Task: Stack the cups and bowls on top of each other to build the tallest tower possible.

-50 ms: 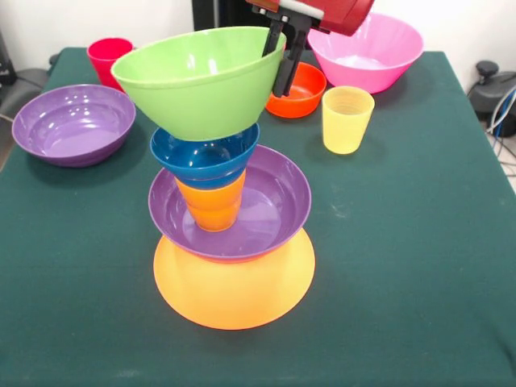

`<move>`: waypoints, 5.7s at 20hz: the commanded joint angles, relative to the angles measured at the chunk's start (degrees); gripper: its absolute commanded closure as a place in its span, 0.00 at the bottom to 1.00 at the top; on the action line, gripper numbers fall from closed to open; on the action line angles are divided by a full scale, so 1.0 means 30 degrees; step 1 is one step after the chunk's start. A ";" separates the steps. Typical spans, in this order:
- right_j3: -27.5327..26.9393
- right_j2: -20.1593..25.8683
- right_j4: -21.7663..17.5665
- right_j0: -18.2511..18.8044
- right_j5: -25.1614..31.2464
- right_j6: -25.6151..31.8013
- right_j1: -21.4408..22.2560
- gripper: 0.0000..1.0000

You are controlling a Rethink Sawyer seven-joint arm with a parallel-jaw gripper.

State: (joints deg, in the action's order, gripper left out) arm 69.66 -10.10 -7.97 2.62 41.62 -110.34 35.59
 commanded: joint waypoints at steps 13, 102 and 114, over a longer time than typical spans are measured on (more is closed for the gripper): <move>0.1727 0.2098 -0.2656 0.0493 -0.1458 0.1932 -0.0862 1.00; 0.0478 0.3912 -0.3449 0.0627 0.3497 0.1888 -0.1565 1.00; -0.0339 0.4203 -0.4257 0.1084 0.2199 0.2952 -0.2005 1.00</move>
State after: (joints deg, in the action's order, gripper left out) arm 68.64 -3.43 -16.66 5.18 47.00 -110.34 34.22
